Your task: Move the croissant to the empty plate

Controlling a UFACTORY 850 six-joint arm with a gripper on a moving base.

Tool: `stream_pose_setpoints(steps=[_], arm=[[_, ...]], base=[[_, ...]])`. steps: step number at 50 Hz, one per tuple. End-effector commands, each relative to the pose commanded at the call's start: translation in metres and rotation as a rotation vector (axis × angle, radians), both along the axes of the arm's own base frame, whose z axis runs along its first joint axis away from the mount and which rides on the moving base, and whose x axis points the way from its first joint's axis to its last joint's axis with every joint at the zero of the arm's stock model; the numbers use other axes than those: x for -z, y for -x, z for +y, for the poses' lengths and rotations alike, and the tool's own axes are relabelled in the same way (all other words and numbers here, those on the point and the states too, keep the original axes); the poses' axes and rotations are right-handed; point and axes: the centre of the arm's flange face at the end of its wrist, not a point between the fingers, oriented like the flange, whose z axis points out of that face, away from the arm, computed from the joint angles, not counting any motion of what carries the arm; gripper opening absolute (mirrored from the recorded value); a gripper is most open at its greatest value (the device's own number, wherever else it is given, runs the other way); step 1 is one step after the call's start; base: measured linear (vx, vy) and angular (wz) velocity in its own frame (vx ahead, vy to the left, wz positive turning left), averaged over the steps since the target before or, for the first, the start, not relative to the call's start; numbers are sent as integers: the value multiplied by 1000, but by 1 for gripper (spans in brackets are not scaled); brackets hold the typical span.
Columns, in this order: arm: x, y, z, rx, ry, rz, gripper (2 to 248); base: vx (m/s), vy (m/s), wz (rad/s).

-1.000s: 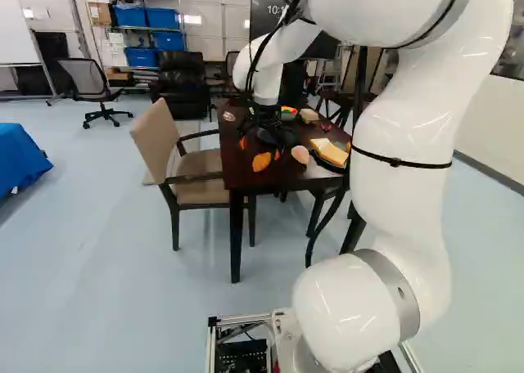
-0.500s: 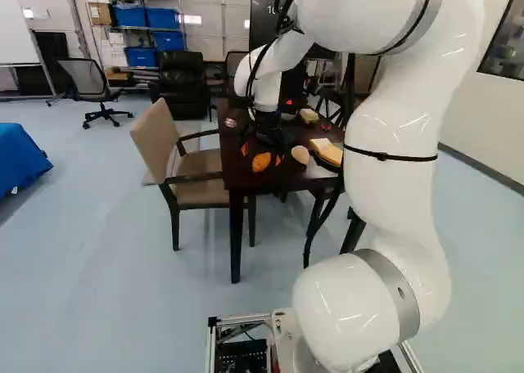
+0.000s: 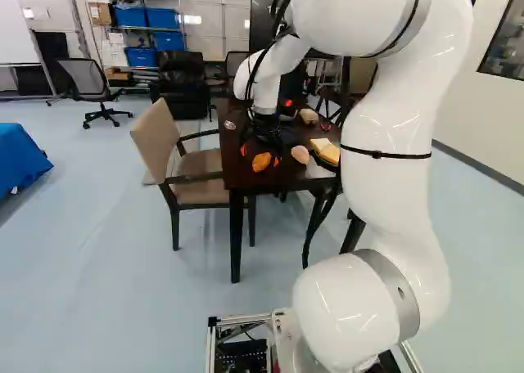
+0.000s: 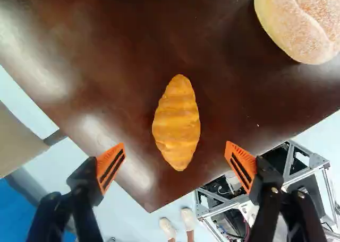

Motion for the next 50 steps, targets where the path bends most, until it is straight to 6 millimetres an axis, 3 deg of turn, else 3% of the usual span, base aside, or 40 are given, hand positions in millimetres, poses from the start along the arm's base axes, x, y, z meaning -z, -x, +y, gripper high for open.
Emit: stream_pose_setpoints(steps=[6, 35, 50], arm=[[9, -5, 0, 0, -1, -2, 247], [9, -7, -2, 5, -4, -23, 247], [8, -9, -2, 4, -9, -47, 217]], base=[[0, 0, 0], [0, 0, 0], [0, 0, 0]])
